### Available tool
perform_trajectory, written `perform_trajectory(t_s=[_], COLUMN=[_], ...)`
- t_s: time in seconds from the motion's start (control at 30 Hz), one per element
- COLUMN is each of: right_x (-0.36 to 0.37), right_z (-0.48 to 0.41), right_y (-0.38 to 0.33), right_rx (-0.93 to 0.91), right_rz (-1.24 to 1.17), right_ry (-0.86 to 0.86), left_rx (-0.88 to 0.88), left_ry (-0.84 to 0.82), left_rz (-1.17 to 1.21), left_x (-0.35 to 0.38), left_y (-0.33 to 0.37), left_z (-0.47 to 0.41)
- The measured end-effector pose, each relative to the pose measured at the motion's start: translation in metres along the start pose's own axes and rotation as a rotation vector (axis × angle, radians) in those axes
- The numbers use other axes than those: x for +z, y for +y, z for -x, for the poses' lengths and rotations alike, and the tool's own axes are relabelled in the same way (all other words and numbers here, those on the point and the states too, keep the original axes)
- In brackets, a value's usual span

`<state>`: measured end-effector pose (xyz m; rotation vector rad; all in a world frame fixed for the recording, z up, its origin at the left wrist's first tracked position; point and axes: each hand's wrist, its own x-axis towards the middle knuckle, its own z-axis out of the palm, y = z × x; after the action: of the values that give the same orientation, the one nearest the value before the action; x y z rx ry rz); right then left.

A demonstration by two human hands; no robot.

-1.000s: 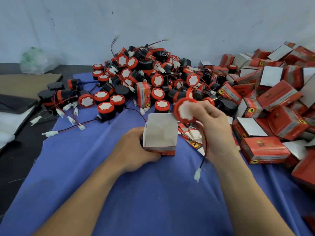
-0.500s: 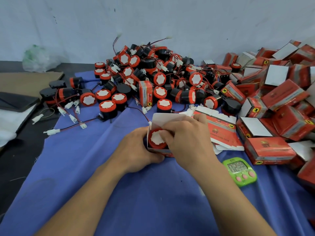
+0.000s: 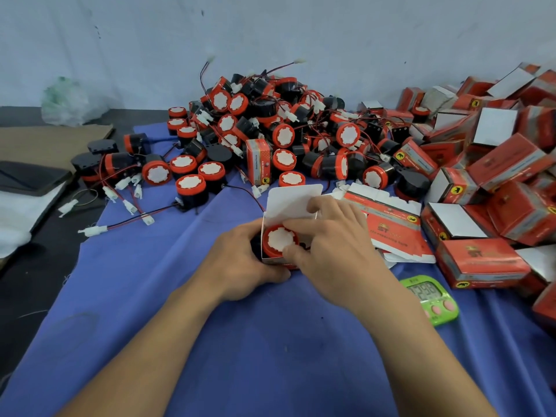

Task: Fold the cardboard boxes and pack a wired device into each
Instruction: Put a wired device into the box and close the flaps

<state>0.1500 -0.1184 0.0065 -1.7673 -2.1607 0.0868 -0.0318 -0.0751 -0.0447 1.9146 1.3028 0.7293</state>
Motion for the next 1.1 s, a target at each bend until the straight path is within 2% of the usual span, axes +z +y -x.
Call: perform_trajectory(t_s=[0.1,0.23,0.4,0.5,0.63,0.7,0.77,0.87,0.9,1.0,1.1], right_x=[0.005,0.009,0.013,0.009,-0.001,-0.012,-0.021,-0.030,-0.033,-0.045,-0.058], right_z=[0.000,0.001,-0.004,-0.005,-0.004,-0.004,-0.002,0.006,0.009,0.013,0.014], right_y=[-0.003,-0.001,0.003,0.006,0.013,0.022,0.035,0.041,0.042,0.044,0.044], right_rx=[0.005,0.102,0.034,0.057,0.152,0.229,0.278,0.261,0.237,0.209,0.114], right_rz=[-0.010,-0.082,-0.172,-0.265,-0.606,-0.659,-0.606,-0.629,-0.629,-0.700,-0.995], right_ry=[0.047,0.149,-0.008,-0.093,0.080,0.096,-0.038,-0.396,-0.468,-0.463,-0.344], left_rx=[-0.005,-0.018,-0.002,0.050,0.056,0.037,0.023,0.011,0.006,-0.007,-0.008], left_ry=[0.017,0.023,0.038,0.099,0.185,0.173,0.160,0.157,0.159,0.163,0.159], left_rz=[-0.011,-0.020,0.013,0.066,0.102,0.104,0.107,0.118,0.118,0.118,0.108], left_x=[0.000,0.000,0.001,0.003,0.005,0.004,0.003,0.005,0.006,0.005,0.006], left_y=[-0.001,-0.001,-0.002,0.003,0.007,0.004,0.000,-0.002,-0.003,-0.004,-0.001], left_z=[-0.001,-0.002,0.000,0.003,0.004,0.001,-0.001,-0.003,-0.003,-0.004,-0.003])
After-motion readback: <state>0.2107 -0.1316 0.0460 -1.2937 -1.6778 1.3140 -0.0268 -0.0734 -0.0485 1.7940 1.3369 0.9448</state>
